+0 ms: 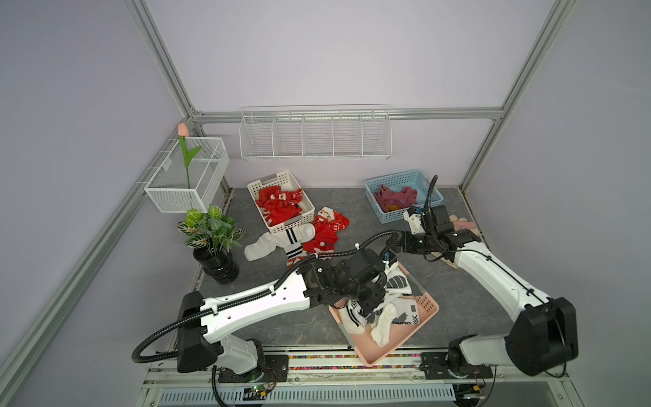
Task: Sort the socks into the basket by color
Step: Place the sock in the bin.
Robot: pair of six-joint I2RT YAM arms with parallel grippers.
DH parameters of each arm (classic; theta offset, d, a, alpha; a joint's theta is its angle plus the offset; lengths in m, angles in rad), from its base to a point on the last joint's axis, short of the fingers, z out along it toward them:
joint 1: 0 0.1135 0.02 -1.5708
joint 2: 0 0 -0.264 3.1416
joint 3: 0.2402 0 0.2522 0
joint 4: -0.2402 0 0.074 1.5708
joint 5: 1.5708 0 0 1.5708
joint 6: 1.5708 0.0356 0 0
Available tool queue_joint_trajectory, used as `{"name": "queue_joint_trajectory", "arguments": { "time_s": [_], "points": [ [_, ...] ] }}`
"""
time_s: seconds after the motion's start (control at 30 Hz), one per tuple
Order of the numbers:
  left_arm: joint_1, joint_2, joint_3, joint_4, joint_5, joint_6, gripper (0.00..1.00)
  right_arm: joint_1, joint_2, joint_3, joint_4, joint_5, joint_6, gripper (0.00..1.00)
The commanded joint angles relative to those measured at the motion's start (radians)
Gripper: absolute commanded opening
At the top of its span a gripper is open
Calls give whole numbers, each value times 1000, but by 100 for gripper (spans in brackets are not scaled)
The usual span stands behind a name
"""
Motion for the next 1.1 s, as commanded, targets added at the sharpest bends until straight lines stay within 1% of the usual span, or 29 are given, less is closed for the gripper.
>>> {"name": "queue_joint_trajectory", "arguments": {
  "time_s": [0.0,0.07,0.23,0.5,0.57,0.67,0.7,0.73,0.77,0.83,0.9,0.97,1.07],
  "points": [
    [16,66,-23,26,9,31,0,-2,-45,-33,-4,29,15,88],
    [20,125,-7,6,8,36,0,-2,-62,-45,-3,36,22,88],
    [25,232,-26,55,10,22,0,-2,-120,-69,-15,59,34,89],
    [55,394,-65,139,28,7,0,-2,-192,-93,-57,58,39,89],
    [56,414,-62,151,12,2,0,-2,-203,-90,-67,56,37,89],
    [55,405,-74,185,16,2,0,-2,-214,-81,-85,55,37,89],
    [55,401,-80,196,16,1,4,-1,-219,-81,-86,55,38,89],
    [57,398,-81,202,17,1,10,-1,-222,-79,-88,53,39,89],
    [57,397,-80,204,21,1,17,-2,-224,-78,-89,53,41,89],
    [57,393,-81,211,33,0,35,-2,-227,-75,-91,47,44,89],
    [57,382,-87,219,40,-1,47,-2,-230,-74,-92,44,47,88],
    [57,361,-95,222,29,-7,53,-1,-233,-71,-92,46,49,88],
    [58,315,-106,216,-1,-11,58,-1,-235,-61,-93,46,51,89]
  ]
}}
